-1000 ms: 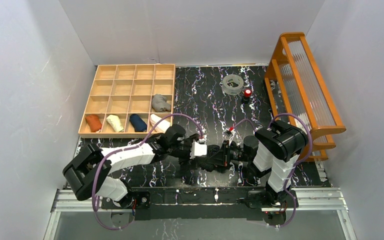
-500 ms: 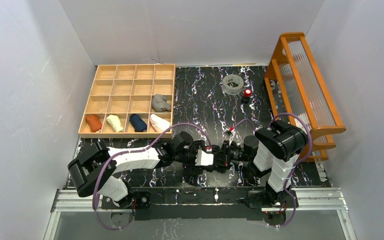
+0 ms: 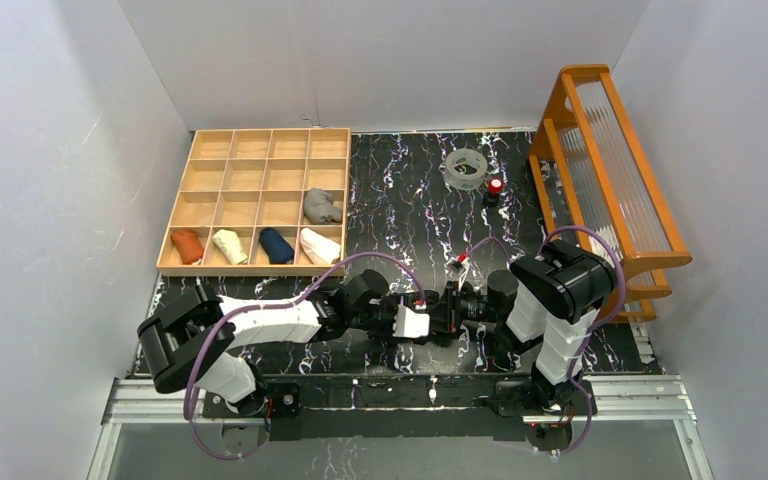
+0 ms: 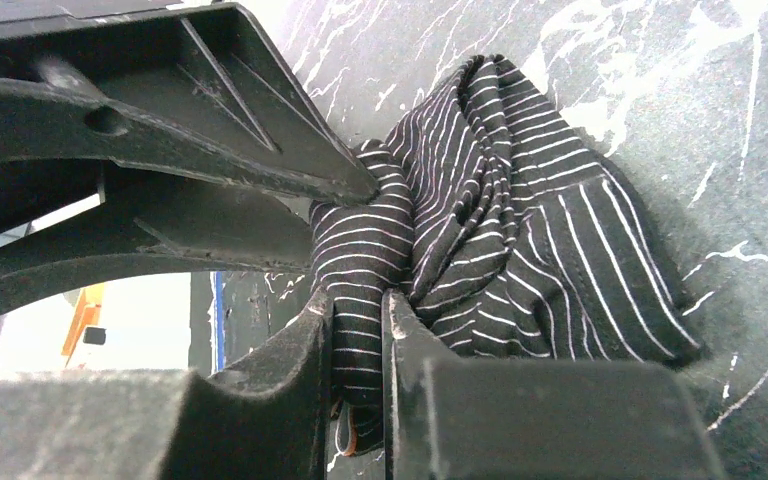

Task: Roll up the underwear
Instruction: Roll the underwear to the center of the board.

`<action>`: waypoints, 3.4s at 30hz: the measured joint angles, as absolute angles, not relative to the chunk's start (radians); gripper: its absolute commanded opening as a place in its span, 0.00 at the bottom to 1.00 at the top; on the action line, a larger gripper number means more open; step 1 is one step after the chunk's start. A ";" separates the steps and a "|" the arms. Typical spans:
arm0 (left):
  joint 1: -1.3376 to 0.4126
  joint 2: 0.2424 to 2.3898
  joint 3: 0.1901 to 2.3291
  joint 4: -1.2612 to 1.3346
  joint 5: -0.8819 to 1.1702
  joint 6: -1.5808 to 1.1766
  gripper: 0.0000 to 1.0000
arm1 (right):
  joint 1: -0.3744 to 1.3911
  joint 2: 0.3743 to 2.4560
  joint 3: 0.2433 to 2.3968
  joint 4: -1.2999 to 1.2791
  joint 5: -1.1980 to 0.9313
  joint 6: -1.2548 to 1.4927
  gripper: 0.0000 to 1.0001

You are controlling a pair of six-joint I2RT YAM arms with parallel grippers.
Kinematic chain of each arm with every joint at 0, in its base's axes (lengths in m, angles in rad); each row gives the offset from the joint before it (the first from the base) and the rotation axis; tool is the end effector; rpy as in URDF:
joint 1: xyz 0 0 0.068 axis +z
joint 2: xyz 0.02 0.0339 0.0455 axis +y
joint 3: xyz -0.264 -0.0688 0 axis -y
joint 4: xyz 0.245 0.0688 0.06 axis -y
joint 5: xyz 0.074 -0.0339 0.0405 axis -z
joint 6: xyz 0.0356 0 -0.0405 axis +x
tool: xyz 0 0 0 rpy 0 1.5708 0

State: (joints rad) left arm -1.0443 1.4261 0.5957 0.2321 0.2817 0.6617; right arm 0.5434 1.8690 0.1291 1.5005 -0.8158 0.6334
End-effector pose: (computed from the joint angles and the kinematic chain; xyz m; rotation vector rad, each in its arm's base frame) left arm 0.1326 -0.2478 0.1734 1.7523 1.3128 -0.5234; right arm 0.1673 0.1313 0.0909 -0.5639 1.9453 1.5254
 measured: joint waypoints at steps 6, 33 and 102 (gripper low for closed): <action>-1.044 1.463 0.615 0.237 0.296 0.662 0.33 | 0.543 1.795 0.129 1.414 -0.824 0.604 0.42; -0.925 1.581 0.736 0.145 0.577 0.638 0.23 | 0.543 0.662 0.065 0.534 -0.334 0.261 0.85; -0.795 1.695 0.880 -0.110 0.821 0.736 0.20 | 1.050 1.021 0.106 0.628 0.024 -0.030 0.52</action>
